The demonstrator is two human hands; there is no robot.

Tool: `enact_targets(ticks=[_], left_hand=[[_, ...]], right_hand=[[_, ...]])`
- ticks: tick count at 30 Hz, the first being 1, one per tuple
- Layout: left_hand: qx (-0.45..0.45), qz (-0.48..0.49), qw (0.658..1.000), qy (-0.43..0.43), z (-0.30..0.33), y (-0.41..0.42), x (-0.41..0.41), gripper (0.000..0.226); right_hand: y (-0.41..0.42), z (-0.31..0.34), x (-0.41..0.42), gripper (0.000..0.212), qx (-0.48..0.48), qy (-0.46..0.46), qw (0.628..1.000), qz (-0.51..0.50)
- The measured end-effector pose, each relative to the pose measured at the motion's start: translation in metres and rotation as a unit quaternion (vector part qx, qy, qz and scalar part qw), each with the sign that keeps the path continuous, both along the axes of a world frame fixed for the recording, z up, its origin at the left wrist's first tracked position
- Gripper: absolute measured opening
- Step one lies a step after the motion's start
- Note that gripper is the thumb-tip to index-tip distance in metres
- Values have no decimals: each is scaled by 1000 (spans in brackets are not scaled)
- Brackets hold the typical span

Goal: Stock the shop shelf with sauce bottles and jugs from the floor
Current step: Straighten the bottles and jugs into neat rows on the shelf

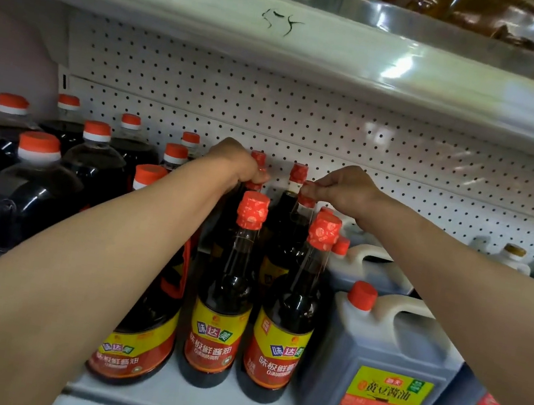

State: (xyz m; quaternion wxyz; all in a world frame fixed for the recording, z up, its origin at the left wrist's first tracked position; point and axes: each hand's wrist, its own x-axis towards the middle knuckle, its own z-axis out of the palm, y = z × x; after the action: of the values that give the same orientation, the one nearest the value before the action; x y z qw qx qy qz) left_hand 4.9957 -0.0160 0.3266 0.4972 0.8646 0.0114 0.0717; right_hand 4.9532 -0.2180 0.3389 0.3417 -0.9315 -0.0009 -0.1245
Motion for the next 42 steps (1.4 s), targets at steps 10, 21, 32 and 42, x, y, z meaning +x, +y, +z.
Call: enact_targets(ticks=[10, 21, 32, 42], left_hand=[[29, -1, 1000, 3, 4, 0, -6, 61], [82, -2, 997, -11, 10, -2, -19, 57], [50, -31, 998, -2, 11, 3, -25, 59], [40, -64, 997, 19, 9, 6, -24, 58]], right_hand=[[6, 1, 0, 37, -17, 8, 1000, 8], [9, 4, -3, 40, -57, -2, 998, -18], [14, 5, -7, 44, -67, -2, 997, -26], [19, 3, -12, 48, -74, 7, 997, -37]])
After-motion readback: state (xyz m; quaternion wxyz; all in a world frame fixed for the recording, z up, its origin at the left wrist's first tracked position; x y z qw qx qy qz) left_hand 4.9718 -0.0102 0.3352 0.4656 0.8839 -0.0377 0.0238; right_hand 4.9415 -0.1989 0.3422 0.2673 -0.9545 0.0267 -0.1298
